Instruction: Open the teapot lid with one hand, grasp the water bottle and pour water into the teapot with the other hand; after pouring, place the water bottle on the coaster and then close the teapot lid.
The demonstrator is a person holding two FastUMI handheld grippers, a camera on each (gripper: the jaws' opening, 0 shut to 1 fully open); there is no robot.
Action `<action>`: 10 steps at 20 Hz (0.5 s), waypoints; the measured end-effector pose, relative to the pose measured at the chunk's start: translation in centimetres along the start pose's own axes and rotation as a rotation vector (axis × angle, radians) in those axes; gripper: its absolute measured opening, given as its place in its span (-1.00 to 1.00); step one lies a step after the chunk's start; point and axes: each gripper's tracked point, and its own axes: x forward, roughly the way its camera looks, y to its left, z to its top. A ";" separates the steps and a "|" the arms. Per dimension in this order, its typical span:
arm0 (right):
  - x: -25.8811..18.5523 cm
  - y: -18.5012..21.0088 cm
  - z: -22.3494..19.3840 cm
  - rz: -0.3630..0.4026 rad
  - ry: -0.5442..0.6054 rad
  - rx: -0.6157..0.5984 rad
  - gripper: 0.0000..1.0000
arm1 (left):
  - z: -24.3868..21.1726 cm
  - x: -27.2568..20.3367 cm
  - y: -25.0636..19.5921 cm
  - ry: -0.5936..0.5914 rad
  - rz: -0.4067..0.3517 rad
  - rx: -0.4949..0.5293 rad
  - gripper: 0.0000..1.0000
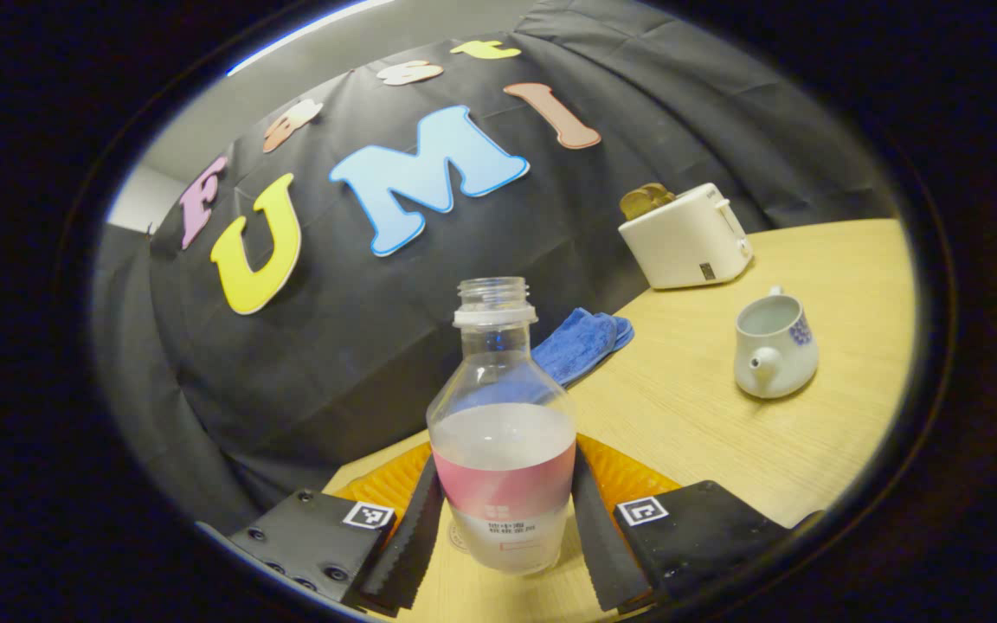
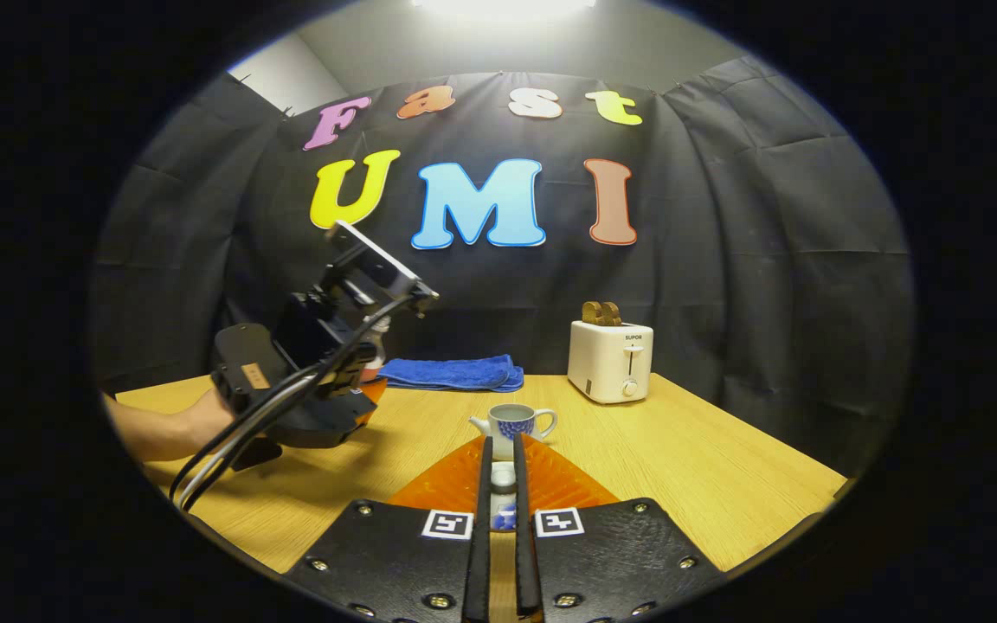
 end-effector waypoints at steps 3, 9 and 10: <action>-1.7 -0.7 -0.9 -0.008 0.021 0.018 -0.76 | 0.6 0.4 -1.4 0.001 -0.024 0.096 0.69; -2.4 -0.7 -1.4 -0.001 0.017 -0.011 -0.77 | 1.1 1.4 -3.5 0.016 -0.059 0.319 0.69; -2.7 -0.7 -1.9 -0.002 0.027 -0.027 -0.76 | 1.0 1.6 -4.1 0.020 -0.077 0.340 0.69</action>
